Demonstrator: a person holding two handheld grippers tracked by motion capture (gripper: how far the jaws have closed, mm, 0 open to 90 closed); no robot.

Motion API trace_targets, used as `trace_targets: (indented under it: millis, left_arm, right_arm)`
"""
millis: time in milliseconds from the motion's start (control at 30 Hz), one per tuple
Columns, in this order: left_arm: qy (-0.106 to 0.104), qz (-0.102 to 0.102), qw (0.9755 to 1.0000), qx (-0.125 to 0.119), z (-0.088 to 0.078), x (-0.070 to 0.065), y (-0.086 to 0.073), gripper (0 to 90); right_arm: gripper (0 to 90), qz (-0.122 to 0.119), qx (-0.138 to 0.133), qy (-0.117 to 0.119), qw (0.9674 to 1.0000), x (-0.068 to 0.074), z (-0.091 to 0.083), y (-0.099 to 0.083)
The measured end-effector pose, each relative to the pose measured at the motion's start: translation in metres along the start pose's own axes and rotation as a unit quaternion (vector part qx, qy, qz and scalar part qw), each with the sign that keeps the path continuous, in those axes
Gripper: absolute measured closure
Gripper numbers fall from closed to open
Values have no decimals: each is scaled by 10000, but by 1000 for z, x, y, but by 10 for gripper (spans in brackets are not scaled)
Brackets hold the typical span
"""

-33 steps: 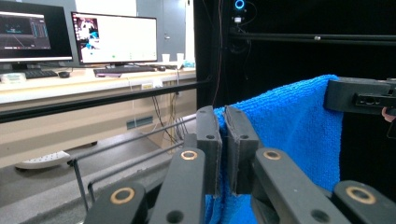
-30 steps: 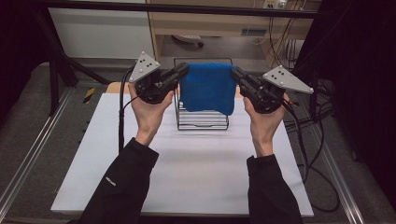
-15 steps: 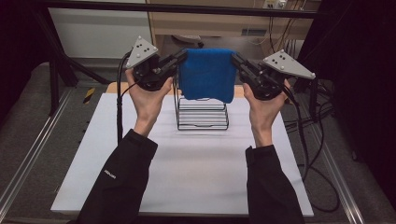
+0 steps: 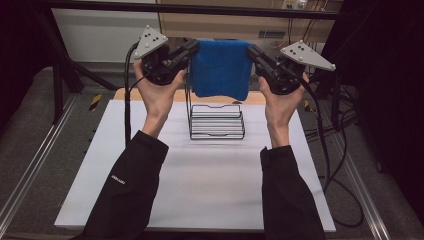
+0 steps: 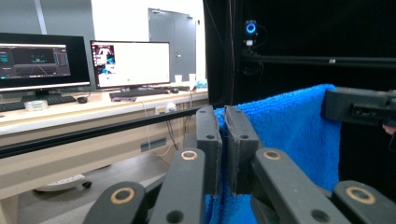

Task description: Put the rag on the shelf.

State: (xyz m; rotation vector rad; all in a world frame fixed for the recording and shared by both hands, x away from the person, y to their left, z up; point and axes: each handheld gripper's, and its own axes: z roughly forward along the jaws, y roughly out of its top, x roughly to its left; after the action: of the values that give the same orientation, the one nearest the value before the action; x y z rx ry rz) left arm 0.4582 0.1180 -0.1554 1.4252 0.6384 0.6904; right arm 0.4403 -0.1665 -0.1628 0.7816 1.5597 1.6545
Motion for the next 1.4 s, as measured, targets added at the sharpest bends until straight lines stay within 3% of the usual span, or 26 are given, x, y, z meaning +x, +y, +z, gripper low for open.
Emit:
trace_targets:
  millis: [367,600,733,1400]
  left_arm:
    - [74,-128,9998,-90,11,14,9,851]
    - [168,-78,9998,-84,21,19,9,851]
    - [157,-211,9996,-113,27,25,7,851]
    - [297,-54,9995,37,47,42,-6,850]
  right_arm:
    - [855,-123,-25,4,9999,-4,16,11]
    - [855,-105,-38,-51,9999,-12,28,12]
    - [855,-111,21,-73,9999,-17,36,10]
    - [854,-119,213,-136,9996,-32,65,-1]
